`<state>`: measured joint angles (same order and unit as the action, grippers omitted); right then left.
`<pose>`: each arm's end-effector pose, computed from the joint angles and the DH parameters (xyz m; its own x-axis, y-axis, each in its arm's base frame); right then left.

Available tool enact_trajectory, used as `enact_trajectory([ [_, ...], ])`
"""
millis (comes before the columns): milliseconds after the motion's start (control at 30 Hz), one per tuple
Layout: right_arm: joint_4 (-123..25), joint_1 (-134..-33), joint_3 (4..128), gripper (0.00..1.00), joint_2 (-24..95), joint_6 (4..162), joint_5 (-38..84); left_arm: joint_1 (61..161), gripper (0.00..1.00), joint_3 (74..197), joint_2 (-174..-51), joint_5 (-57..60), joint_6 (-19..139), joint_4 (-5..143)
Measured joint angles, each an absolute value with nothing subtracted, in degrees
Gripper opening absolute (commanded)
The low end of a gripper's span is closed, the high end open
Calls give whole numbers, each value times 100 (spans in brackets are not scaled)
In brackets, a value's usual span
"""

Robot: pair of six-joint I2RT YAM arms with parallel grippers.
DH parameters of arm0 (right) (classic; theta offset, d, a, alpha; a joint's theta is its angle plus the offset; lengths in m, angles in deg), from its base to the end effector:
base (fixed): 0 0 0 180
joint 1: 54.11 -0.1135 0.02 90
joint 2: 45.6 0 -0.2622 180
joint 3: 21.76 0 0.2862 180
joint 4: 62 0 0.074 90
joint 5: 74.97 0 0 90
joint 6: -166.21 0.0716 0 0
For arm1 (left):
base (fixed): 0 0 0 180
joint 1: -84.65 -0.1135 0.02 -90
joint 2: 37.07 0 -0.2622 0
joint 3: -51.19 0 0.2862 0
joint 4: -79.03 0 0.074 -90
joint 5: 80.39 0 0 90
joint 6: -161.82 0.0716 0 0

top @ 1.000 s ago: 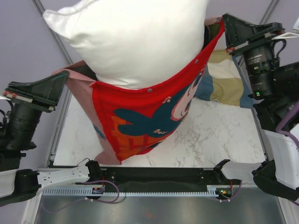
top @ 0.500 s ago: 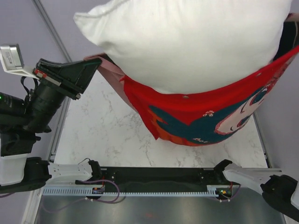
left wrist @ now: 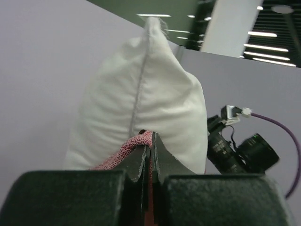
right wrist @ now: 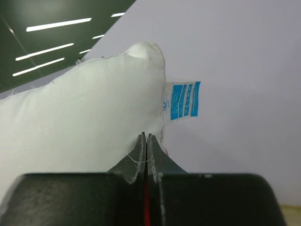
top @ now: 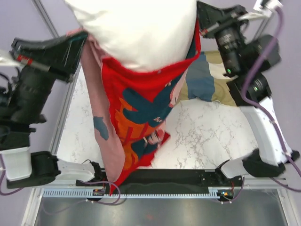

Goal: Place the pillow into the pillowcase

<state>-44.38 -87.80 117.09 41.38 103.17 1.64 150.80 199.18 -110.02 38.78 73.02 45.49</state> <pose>0.2602 0.1535 0.6813 0.2450 0.6934 -0.6777 -0.5513 0.6746 0.4909 0.0801 -0.0950 0.7311 0.2815 -0.5915 -0.7556 0.6453 0.6995 -0.3072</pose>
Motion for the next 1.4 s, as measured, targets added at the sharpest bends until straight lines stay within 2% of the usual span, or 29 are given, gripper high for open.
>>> enact_trajectory([
  [167, -4998, -8761, 9562, 0, 1764, 10717, 630, 15008, 2, 18172, -9345, 2059, 6491, 4683],
  [267, -5166, -8754, 9188, 0, 516, 10770, 967, 14964, 2, 17704, -8683, 1686, 6266, 4864],
  [333, -5389, -8728, 9523, 0, 210, 10744, 1141, 14980, 2, 17846, -8718, 1712, 6220, 4833],
  [400, -5448, -8695, 10590, 0, 593, 10680, 1288, 15120, 2, 18472, -9319, 1788, 6244, 4722],
  [500, -5483, -8645, 12731, 0, 2048, 10529, 1146, 15736, 2, 20233, -10768, 2433, 6655, 4672],
  [600, -5526, -8647, 13955, 0, 3299, 10514, 787, 16265, 2, 20489, -11380, 3189, 7205, 4820],
  [667, -5509, -8645, 13580, 0, 3452, 10564, 685, 16387, 2, 20159, -11345, 3196, 7315, 4807],
  [800, -5675, -8634, 11147, 0, 2604, 10680, 562, 16416, 2, 19009, -10482, 2547, 7260, 4814],
  [933, -5585, -8638, 10281, 0, 1898, 10704, 647, 16383, 2, 18596, -9647, 1633, 7157, 5045],
  [1033, -5651, -8669, 10161, 0, 1331, 10704, 1017, 16348, 2, 18441, -9273, 1539, 7177, 5520],
  [1133, -5977, -8660, 10428, 0, 1163, 10602, 1063, 16346, 2, 18445, -9293, 2022, 7378, 5981],
  [1267, -6637, -8645, 11593, 0, 1646, 10459, 540, 16352, 2, 18935, -9981, 3546, 8034, 6648],
  [1400, -6960, -8625, 12076, 0, 1952, 10516, 488, 16352, 2, 18456, -10314, 4573, 8440, 6628],
])
